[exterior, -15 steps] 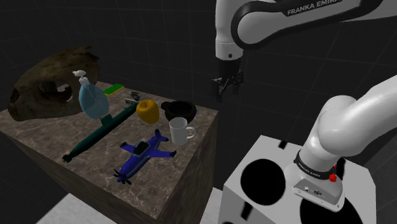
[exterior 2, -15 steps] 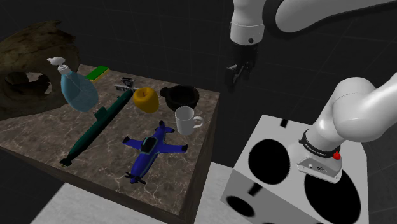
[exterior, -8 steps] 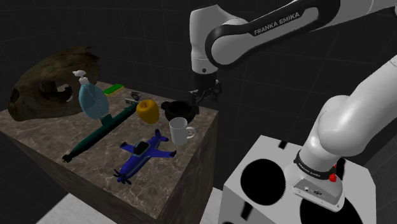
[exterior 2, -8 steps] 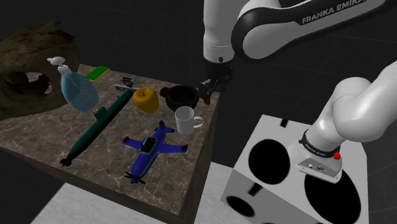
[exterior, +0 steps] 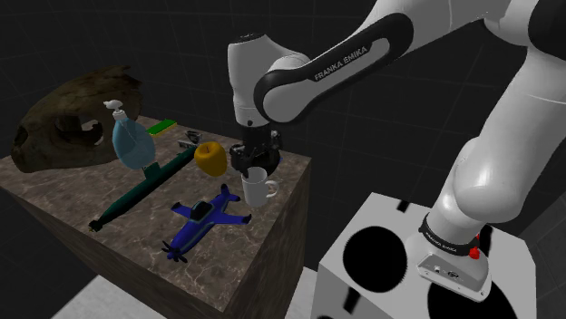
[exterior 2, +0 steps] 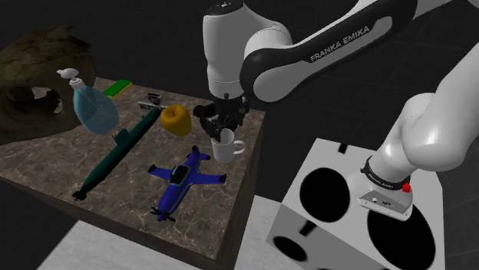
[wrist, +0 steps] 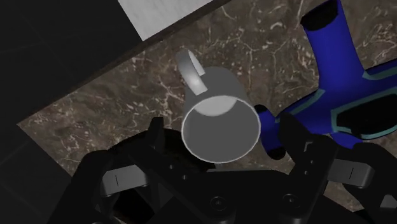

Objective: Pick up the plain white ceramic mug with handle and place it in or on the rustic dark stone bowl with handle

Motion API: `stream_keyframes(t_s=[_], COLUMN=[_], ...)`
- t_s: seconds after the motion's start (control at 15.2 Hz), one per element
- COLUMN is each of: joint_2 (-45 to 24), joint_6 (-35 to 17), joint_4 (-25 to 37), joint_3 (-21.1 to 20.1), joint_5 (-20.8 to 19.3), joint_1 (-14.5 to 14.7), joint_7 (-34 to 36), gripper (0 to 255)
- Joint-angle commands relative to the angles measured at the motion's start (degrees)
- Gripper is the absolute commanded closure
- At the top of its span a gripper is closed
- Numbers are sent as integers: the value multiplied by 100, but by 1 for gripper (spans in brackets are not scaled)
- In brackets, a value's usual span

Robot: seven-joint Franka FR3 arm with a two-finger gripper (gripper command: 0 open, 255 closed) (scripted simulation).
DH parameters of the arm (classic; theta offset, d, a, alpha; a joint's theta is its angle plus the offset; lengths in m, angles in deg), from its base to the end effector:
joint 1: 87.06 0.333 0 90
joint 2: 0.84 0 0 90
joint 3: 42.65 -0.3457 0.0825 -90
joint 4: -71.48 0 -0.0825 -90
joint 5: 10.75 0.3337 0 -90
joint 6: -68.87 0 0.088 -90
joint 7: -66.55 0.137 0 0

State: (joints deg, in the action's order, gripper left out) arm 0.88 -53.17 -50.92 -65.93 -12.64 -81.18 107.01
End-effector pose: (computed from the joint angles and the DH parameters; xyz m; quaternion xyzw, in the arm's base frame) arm 0.4308 0.2392 0.4457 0.9957 -0.0899 0.0201 0.0104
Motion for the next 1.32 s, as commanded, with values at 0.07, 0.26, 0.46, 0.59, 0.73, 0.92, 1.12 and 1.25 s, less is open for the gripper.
stream_keyframes(t_s=[0.07,0.26,0.46,0.59,0.73,0.92,1.12,1.25], joint_2=[-640,-915,-1037,-1124,-1196,-1195,-1195,-1195], joint_6=[-165,-271,-475,-609,-713,-713,-713,-712], joint_4=[497,661,566,509,468,468,468,468], joint_3=[-99,-99,-81,-67,-55,-55,-55,-55], joint_5=[-395,-570,-649,-705,-753,-752,-752,-752], joint_1=[93,162,171,178,184,185,185,184], joint_7=[443,615,667,705,737,737,737,736], gripper=[0,0,0,0,0,0,0,255])
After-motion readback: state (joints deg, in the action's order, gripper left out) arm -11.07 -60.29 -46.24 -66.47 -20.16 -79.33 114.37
